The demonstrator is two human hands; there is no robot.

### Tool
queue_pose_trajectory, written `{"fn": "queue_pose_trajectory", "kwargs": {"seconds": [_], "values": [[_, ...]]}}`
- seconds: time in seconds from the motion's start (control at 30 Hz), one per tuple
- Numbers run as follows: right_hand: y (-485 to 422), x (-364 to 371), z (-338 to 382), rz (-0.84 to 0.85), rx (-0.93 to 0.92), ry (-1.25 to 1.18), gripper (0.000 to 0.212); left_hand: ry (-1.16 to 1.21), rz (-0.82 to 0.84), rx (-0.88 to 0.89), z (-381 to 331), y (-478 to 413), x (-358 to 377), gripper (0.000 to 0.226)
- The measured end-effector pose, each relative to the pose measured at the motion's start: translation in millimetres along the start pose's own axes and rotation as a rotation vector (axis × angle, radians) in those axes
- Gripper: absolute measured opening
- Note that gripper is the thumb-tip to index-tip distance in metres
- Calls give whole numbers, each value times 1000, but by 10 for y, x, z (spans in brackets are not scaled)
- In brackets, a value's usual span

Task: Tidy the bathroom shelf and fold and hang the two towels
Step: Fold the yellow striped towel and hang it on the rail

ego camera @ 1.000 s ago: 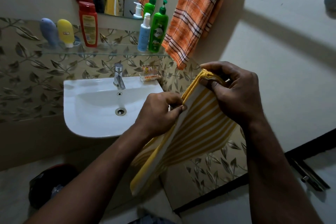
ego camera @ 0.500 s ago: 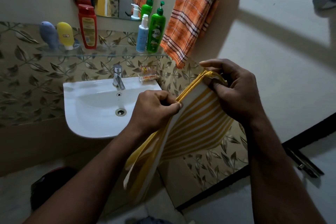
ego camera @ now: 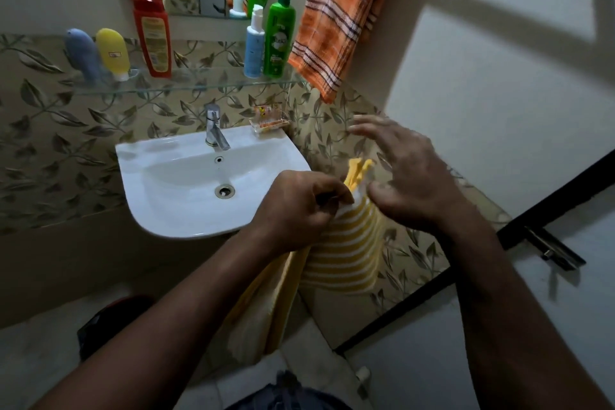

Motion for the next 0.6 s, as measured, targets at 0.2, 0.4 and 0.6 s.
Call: {"fn": "queue_pose_trajectory", "kwargs": {"seconds": [0.2, 0.4, 0.6], "values": [[290, 796, 70, 543, -38, -354, 40, 41, 131, -39, 97, 256, 196, 33], [383, 1080, -218, 585, 38, -99, 31, 73, 315, -127, 396, 333, 436, 42], [254, 1193, -359, 510, 24, 2, 30, 96, 228, -199, 585, 161, 567, 33]]}}
Point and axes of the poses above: each hand's wrist, its own y-axis away from the middle knuckle, its own x-axis out of the palm, z = x × y, the point moved 9 cm from there along -y, towards the middle knuckle, and after that the axes turned 1 degree about z, right-handed, at the moved point
